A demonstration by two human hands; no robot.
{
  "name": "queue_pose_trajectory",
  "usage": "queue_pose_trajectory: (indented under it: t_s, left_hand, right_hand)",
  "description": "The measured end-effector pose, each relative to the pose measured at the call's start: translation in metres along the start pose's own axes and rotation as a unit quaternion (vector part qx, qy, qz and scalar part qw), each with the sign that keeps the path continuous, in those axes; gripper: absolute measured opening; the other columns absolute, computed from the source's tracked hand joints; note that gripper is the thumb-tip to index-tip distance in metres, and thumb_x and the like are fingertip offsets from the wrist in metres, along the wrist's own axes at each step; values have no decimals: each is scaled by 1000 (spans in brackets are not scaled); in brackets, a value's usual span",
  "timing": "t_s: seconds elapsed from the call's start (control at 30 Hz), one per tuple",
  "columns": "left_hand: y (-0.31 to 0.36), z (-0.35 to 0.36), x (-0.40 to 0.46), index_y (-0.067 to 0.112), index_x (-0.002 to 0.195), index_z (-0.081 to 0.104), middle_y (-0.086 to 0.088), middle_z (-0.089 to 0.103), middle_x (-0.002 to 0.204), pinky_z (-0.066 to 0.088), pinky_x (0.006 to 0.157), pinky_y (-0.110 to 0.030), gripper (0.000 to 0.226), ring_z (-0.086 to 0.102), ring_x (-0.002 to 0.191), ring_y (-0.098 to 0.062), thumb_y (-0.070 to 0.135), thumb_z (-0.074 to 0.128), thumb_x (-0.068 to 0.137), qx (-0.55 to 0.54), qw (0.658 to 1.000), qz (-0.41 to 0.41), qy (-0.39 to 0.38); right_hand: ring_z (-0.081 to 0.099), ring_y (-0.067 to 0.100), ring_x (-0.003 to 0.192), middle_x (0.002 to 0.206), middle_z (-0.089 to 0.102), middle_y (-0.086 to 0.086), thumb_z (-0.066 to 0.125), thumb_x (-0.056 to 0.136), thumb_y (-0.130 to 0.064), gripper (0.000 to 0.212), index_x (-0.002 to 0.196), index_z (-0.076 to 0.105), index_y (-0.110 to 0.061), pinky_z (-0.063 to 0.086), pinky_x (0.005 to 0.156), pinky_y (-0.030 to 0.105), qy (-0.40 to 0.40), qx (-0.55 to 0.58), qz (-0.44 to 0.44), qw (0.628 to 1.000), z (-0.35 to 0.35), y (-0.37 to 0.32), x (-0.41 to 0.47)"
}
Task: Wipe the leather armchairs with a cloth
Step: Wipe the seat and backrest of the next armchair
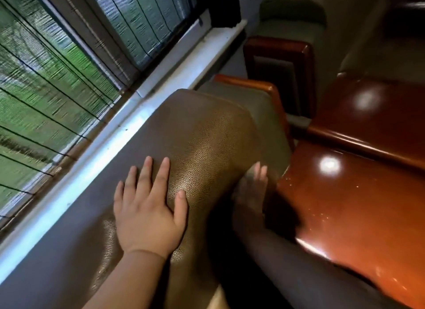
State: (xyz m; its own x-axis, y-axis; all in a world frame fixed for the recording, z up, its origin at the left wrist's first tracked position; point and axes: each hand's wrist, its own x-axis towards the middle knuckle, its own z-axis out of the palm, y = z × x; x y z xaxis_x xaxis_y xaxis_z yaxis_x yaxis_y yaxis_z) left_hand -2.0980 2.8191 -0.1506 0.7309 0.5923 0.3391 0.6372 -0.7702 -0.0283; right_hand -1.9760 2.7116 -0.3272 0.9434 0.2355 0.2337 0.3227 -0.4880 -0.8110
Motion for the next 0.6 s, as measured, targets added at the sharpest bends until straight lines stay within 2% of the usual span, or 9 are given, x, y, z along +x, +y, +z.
queue_pose_trajectory:
  t_s: [0.07, 0.17, 0.23, 0.3, 0.4, 0.47, 0.5, 0.53, 0.6]
  left_hand:
    - [-2, 1, 2, 29, 158, 48, -8, 45, 164, 26, 124, -59, 69, 39, 151, -38, 57, 42, 95, -1, 1000, 4, 4]
    - [-4, 2, 2, 29, 158, 48, -8, 44, 164, 27, 123, -60, 70, 38, 151, -39, 56, 42, 94, 6, 1000, 6, 8]
    - [-4, 2, 4, 28, 158, 48, -9, 44, 164, 26, 123, -60, 70, 38, 151, -39, 57, 41, 94, 3, 1000, 11, 10]
    - [-4, 1, 7, 28, 158, 47, -9, 44, 164, 25, 124, -59, 70, 38, 151, -39, 57, 40, 95, 3, 1000, 12, 9]
    - [-4, 1, 7, 29, 158, 47, -8, 44, 164, 24, 125, -57, 70, 37, 151, -38, 58, 41, 95, 3, 1000, 11, 11]
    - [-5, 2, 3, 29, 158, 47, -7, 44, 164, 23, 125, -57, 70, 37, 150, -38, 58, 42, 95, 2, 1000, 11, 8]
    - [-6, 1, 1, 29, 158, 47, -7, 44, 164, 23, 125, -57, 70, 38, 150, -38, 58, 42, 95, 2, 1000, 12, 8]
    - [-5, 1, 1, 29, 158, 47, -8, 45, 164, 23, 125, -57, 69, 38, 150, -38, 58, 42, 95, 0, 1000, 12, 11]
    - [-4, 1, 2, 29, 158, 48, -8, 45, 163, 23, 125, -57, 69, 38, 150, -38, 58, 42, 95, -3, 1000, 12, 18]
  right_hand:
    - [47, 65, 130, 141, 45, 49, 20, 107, -2, 40, 138, 40, 16, 41, 108, 72, 45, 62, 70, 995, 8, 24, 55]
    - [47, 47, 138, 148, 48, 35, 30, 105, -35, 60, 143, 51, 6, 36, 118, 55, 74, 127, 281, 949, -12, 5, 91]
    - [46, 54, 138, 149, 46, 37, 37, 101, -29, 51, 136, 58, 1, 38, 115, 63, 64, 76, 143, 985, -24, -44, 73]
    - [26, 48, 153, 161, 34, 31, 32, 106, -35, 56, 150, 47, -4, 18, 125, 60, 12, 41, -55, 998, -29, -83, 52]
    - [14, 40, 158, 168, 24, 20, 22, 110, -35, 61, 157, 37, 0, 10, 129, 53, -9, 7, -149, 989, -38, -75, 56]
    - [35, 51, 148, 160, 36, 28, 26, 112, -33, 59, 143, 50, 11, 33, 120, 61, -2, 8, -54, 998, -25, -8, 62]
    - [41, 51, 144, 157, 41, 30, 22, 108, -63, 85, 142, 50, 10, 38, 117, 59, -19, 28, 66, 997, -30, 9, 65]
    - [42, 47, 144, 157, 42, 27, 11, 79, -99, 130, 147, 46, 6, 36, 119, 53, -47, 61, 196, 978, -38, 14, 67]
    - [34, 41, 149, 162, 34, 23, -1, 32, -106, 168, 155, 34, 2, 26, 123, 45, -96, 134, 338, 927, -50, 5, 63]
